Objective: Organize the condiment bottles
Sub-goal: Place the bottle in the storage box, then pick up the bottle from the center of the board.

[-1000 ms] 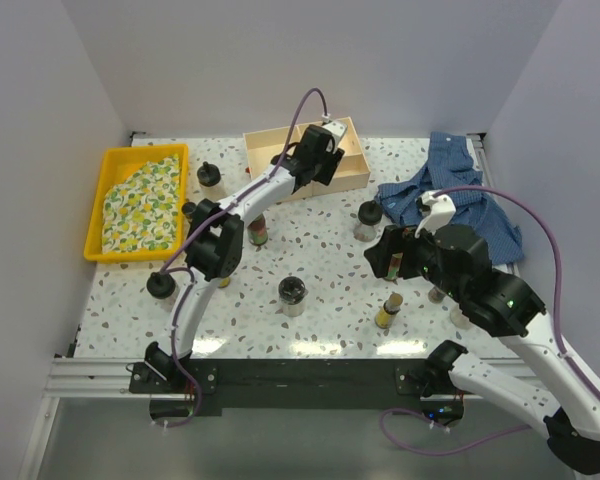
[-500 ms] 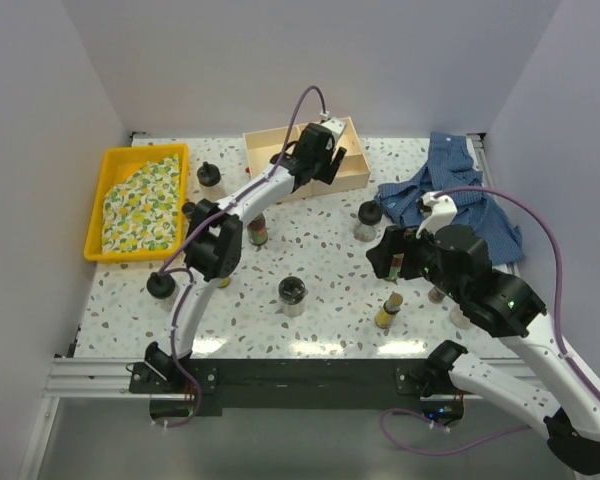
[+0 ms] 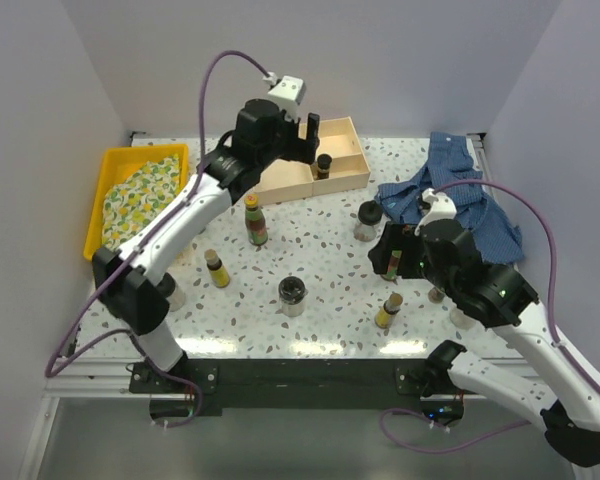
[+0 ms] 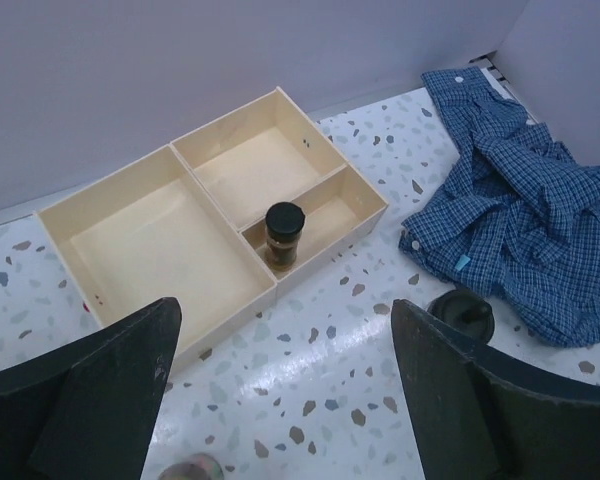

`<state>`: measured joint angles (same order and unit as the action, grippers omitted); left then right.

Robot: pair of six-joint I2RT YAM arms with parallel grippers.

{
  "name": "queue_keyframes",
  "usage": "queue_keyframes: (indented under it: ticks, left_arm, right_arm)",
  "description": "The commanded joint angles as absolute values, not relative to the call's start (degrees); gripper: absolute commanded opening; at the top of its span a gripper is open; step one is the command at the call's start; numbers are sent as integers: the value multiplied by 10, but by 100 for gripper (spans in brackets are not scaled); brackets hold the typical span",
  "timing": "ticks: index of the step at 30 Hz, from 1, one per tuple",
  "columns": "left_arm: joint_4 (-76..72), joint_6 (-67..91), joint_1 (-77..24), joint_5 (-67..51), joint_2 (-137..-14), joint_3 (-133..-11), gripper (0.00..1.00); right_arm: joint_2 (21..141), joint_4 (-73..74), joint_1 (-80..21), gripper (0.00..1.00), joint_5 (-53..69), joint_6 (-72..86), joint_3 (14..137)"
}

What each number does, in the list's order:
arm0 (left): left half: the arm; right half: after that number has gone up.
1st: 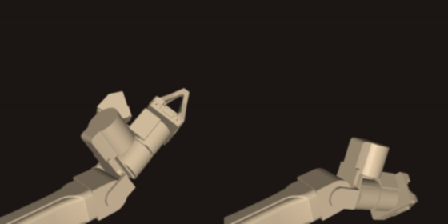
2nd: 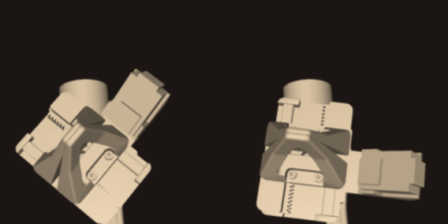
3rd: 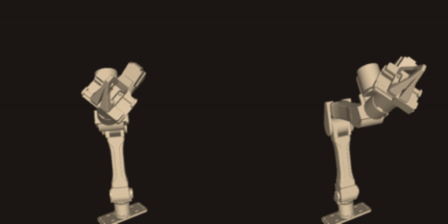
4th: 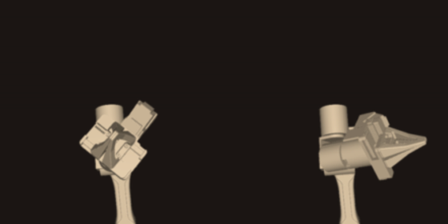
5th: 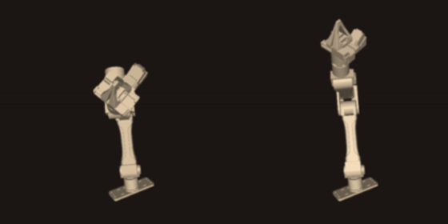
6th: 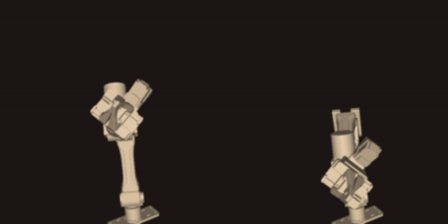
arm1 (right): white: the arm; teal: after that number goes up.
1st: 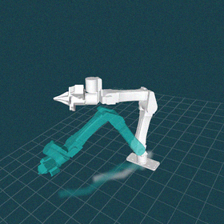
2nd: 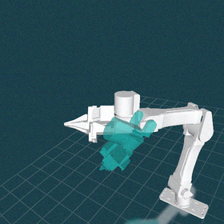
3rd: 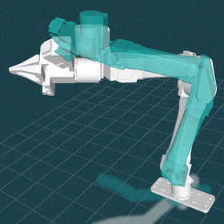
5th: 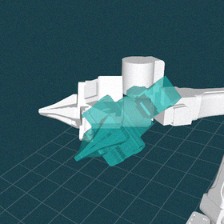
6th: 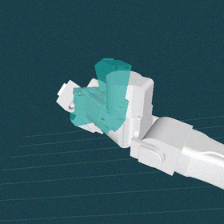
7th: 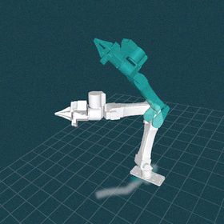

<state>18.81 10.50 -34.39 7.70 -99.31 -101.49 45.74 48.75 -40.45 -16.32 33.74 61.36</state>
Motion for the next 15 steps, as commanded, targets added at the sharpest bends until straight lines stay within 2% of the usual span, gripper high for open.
queue_keyframes:
  ticks: [1, 7, 11, 15]
  left_arm:
    - [188, 128, -343, 68, -879, -886, 92]
    - [192, 106, -343, 36, -710, -717, 93]
    - [199, 83, -342, -10, -633, -648, 93]
    - [188, 72, -343, -2, -548, -590, 94]
  right_arm:
    - [481, 570, -404, 91, -271, 435, 657]
    - [530, 651, -403, 86, -341, 494, 706]
    - [572, 714, -403, 83, -412, 518, 762]
    - [577, 753, -391, 82, -468, 559, 769]
